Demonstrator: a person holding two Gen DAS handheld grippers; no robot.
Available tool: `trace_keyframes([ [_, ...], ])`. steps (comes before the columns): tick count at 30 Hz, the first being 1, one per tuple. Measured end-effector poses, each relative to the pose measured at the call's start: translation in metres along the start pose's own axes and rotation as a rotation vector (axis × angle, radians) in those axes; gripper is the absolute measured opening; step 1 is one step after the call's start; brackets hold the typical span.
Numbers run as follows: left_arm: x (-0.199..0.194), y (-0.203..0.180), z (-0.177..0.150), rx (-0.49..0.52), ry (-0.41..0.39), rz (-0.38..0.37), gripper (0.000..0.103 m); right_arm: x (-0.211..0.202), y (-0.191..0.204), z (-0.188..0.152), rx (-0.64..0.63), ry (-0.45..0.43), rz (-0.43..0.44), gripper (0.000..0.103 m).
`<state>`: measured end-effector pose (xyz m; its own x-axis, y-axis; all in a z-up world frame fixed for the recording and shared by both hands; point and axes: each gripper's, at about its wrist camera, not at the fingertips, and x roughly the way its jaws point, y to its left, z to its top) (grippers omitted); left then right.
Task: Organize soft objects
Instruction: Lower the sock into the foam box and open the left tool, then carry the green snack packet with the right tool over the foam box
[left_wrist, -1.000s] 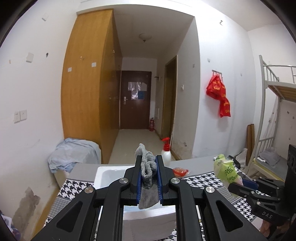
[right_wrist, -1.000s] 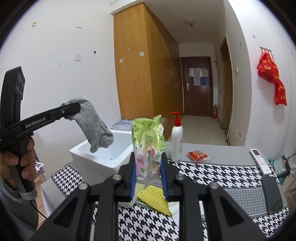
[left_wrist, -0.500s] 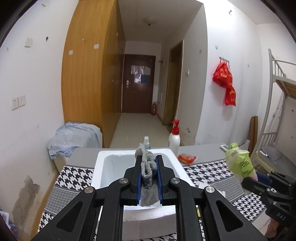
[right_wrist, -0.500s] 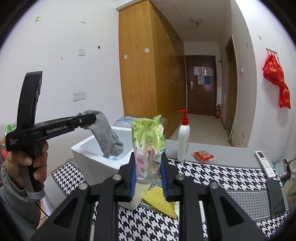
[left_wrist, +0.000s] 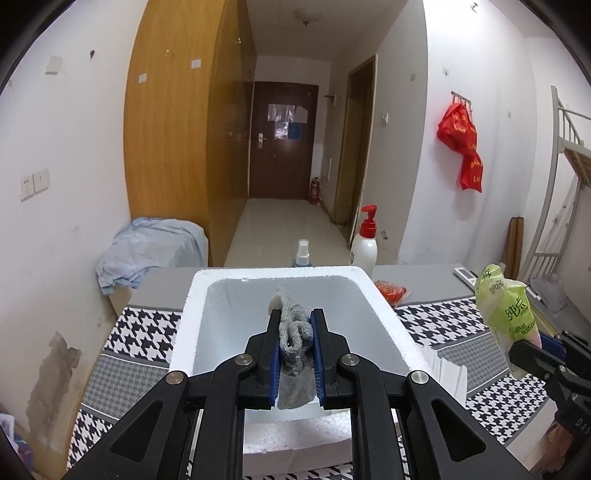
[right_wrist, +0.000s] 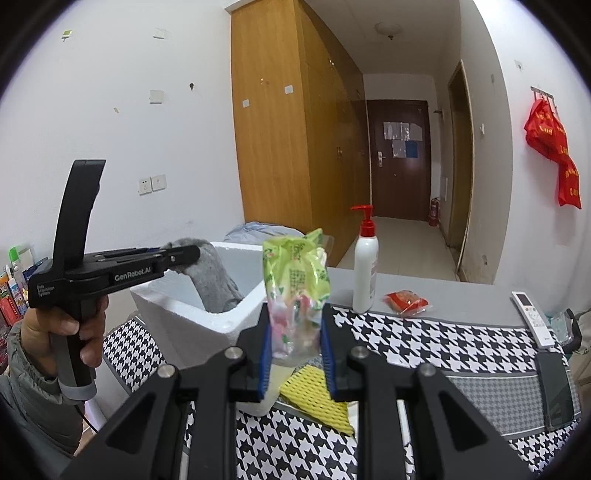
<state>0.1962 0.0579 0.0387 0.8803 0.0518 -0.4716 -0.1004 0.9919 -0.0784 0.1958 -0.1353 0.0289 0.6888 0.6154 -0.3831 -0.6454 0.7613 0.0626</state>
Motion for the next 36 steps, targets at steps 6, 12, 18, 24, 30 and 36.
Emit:
trace_keyframes([
  [6,-0.007,-0.002,0.001,0.017,-0.023,0.006,0.059,0.004,0.001,0.001,0.01,0.006,-0.003,0.027],
  [12,-0.016,0.002,0.0,0.016,-0.052,0.012,0.086,0.006,0.004,0.002,0.006,0.007,-0.003,0.027],
  [18,-0.031,0.005,-0.002,0.017,-0.108,0.033,0.097,0.006,0.006,0.003,0.003,0.0,-0.007,0.027],
  [24,-0.044,0.012,-0.005,0.013,-0.144,0.063,0.102,0.008,0.009,0.005,0.006,-0.008,-0.01,0.027],
  [30,-0.053,0.022,-0.005,0.0,-0.157,0.071,0.102,0.015,0.02,0.01,-0.012,-0.005,0.0,0.027],
  [36,-0.062,0.035,-0.008,-0.019,-0.167,0.088,0.102,0.022,0.027,0.015,-0.026,-0.007,0.014,0.027],
])
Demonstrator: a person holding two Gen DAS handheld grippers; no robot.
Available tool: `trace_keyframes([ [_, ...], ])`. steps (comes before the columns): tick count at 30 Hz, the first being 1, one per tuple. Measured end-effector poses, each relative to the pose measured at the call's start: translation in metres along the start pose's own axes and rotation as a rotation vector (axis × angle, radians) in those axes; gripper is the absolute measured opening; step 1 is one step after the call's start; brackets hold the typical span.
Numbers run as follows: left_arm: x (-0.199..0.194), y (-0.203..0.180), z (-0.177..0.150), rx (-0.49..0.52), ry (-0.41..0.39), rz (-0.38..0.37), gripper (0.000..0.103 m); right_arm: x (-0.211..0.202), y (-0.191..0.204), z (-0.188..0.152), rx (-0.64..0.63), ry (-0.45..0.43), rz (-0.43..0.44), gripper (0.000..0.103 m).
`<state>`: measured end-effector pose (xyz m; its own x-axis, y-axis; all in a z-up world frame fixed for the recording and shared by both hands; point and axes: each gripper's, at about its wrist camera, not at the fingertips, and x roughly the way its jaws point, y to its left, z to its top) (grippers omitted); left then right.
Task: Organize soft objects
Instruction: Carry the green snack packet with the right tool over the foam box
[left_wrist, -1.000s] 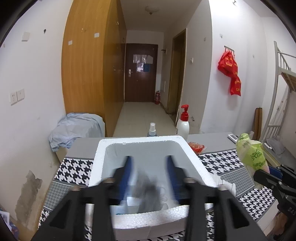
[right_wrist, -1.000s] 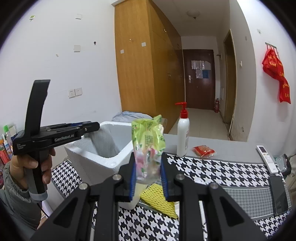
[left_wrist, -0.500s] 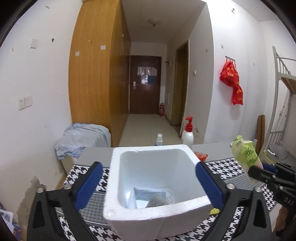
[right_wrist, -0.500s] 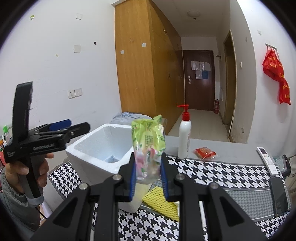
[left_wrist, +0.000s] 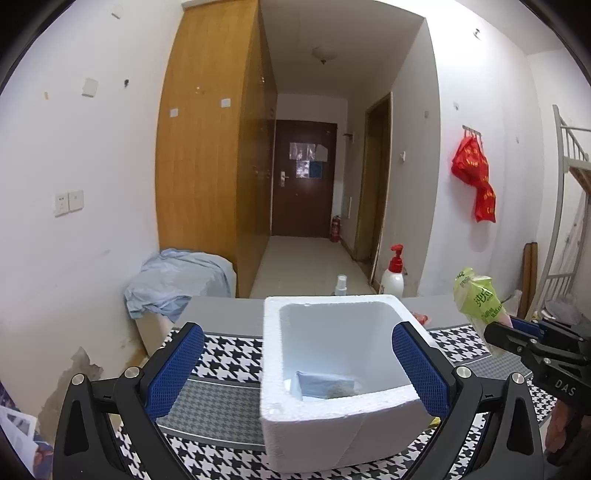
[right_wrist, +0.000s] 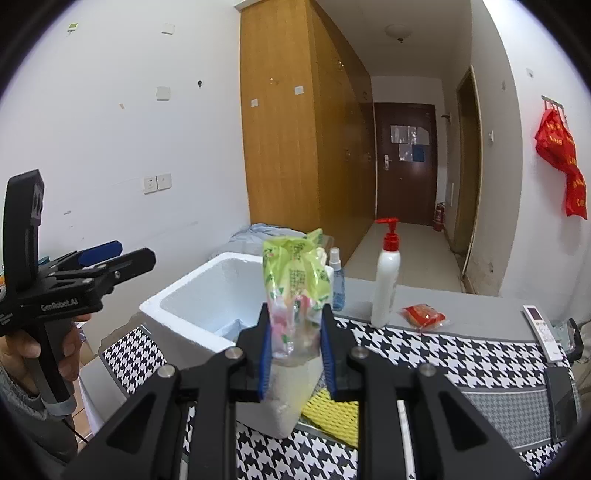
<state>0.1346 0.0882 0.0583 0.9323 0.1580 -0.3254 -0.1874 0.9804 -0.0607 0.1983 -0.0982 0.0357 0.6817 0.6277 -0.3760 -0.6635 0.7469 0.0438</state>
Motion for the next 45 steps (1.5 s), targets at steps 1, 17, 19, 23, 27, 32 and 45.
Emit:
trace_keyframes([
  [1,-0.002,0.002,0.0,-0.002,-0.002,0.005,0.102,0.0,0.001,0.001,0.0,-0.001,-0.002,0.027],
  [17,-0.017,0.028,-0.008,-0.033,-0.011,0.059,0.102,0.024,0.021,0.013,-0.025,0.021,0.04,0.027],
  [19,-0.018,0.03,-0.01,-0.035,-0.011,0.067,0.102,0.027,0.025,0.014,-0.03,0.024,0.046,0.027],
  [23,-0.02,0.031,-0.012,-0.038,-0.006,0.068,0.102,0.035,0.031,0.016,-0.039,0.037,0.058,0.027],
  [27,-0.022,0.033,-0.015,-0.039,0.001,0.07,0.102,0.042,0.033,0.017,-0.041,0.048,0.066,0.027],
  [32,-0.025,0.039,-0.018,-0.047,0.004,0.079,0.102,0.049,0.037,0.019,-0.039,0.062,0.077,0.027],
  [45,-0.031,0.058,-0.016,-0.05,-0.001,0.098,0.102,0.068,0.049,0.024,-0.051,0.091,0.078,0.027],
])
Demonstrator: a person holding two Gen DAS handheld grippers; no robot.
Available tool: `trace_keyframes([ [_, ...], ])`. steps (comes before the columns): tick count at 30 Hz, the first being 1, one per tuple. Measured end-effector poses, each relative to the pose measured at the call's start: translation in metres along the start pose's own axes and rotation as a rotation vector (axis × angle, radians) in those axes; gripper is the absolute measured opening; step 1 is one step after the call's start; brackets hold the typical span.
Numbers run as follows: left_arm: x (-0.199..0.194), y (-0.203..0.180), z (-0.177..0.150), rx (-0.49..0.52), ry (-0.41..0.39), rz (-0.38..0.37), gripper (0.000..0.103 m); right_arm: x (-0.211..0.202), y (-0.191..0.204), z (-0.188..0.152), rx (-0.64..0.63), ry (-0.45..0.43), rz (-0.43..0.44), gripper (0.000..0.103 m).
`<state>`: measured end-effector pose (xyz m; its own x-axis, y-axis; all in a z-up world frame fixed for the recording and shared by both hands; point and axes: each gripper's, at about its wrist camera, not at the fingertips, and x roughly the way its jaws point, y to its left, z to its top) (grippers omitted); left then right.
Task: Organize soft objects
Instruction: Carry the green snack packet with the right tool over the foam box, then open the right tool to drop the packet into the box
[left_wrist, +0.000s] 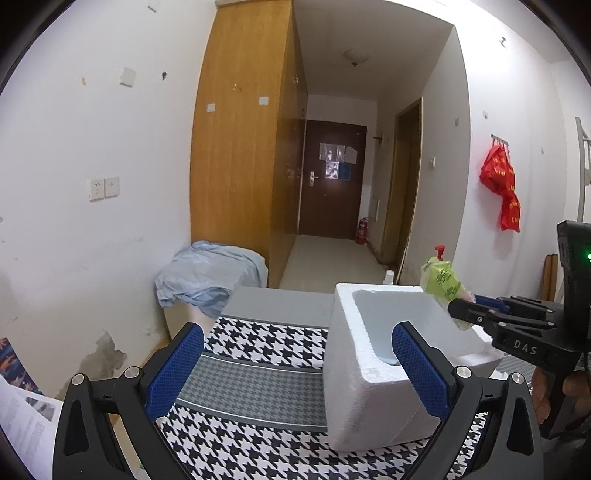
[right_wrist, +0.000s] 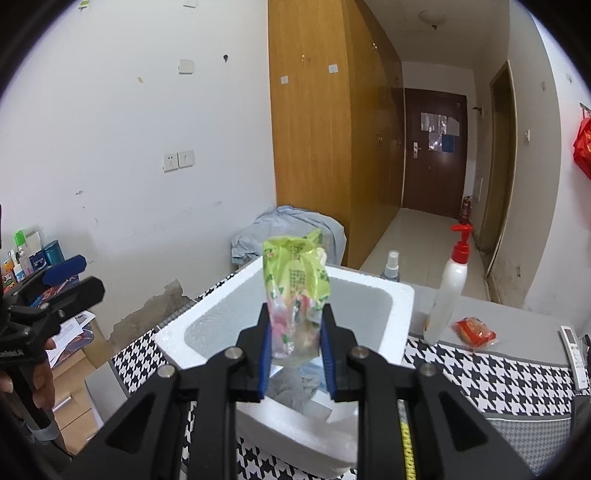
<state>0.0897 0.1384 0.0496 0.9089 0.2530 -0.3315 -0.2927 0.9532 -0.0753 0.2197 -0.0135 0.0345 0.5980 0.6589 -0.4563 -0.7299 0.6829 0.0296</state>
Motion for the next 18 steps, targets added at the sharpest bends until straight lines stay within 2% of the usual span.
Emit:
trace_keyframes([
  [10,0.005,0.003,-0.002,0.0,0.005,-0.016,0.102,0.023,0.002,0.001,0.007,0.066,-0.003,0.027],
  [13,0.006,0.002,-0.002,0.009,0.001,-0.019,0.102,0.026,-0.001,0.001,0.035,0.074,0.018,0.031],
  [16,0.006,0.002,-0.002,0.017,-0.005,-0.017,0.102,0.027,-0.005,0.001,0.05,0.08,0.026,0.046],
  [18,0.006,0.002,-0.002,0.014,-0.007,-0.018,0.102,0.026,-0.004,0.001,0.045,0.074,0.027,0.062],
])
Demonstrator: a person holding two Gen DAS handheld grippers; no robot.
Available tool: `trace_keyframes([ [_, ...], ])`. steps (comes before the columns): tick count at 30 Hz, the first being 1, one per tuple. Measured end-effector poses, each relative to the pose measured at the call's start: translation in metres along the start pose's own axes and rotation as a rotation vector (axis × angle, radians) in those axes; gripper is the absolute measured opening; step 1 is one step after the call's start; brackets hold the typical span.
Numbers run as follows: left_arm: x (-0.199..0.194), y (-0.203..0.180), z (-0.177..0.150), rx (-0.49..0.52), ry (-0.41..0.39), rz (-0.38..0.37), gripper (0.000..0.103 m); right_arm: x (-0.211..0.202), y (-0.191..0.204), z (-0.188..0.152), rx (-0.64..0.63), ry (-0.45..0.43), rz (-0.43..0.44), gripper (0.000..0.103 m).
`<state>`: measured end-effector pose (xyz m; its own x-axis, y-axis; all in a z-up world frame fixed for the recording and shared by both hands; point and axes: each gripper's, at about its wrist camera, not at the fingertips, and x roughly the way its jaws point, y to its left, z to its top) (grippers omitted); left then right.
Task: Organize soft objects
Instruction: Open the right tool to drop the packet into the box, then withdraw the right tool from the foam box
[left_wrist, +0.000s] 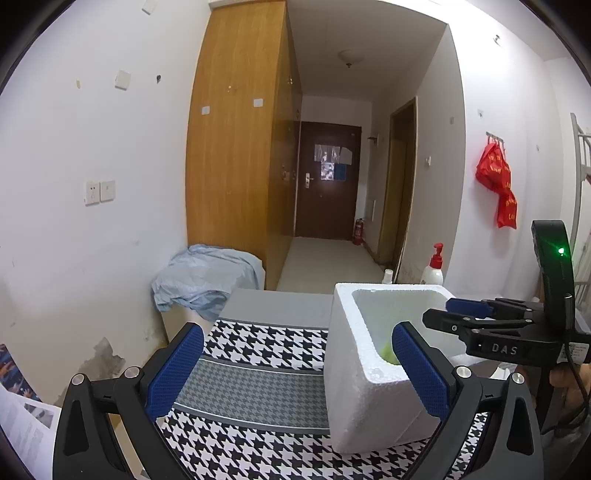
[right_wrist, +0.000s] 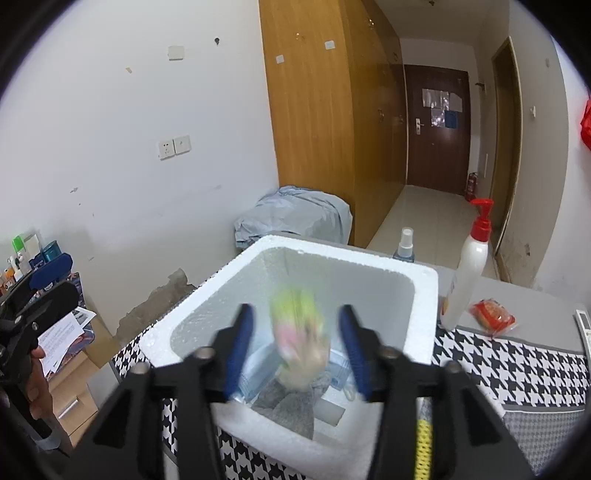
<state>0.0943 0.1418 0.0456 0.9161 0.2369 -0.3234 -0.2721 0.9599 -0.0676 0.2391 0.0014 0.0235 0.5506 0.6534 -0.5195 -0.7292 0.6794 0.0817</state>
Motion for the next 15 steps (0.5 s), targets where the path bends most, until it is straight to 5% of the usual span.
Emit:
trace_keyframes([
  [6,0.003,0.0,0.001,-0.017,0.009,0.001,0.102,-0.005,0.004,0.003,-0.004,-0.013,-0.005,0.084],
  [10,0.004,-0.003,0.001,-0.023,0.015,0.005,0.102,-0.011,0.005,0.003,-0.003,-0.03,0.013,0.085],
  [15,-0.001,-0.006,0.0,-0.017,0.009,0.008,0.102,-0.018,0.002,0.003,0.001,-0.048,0.015,0.101],
])
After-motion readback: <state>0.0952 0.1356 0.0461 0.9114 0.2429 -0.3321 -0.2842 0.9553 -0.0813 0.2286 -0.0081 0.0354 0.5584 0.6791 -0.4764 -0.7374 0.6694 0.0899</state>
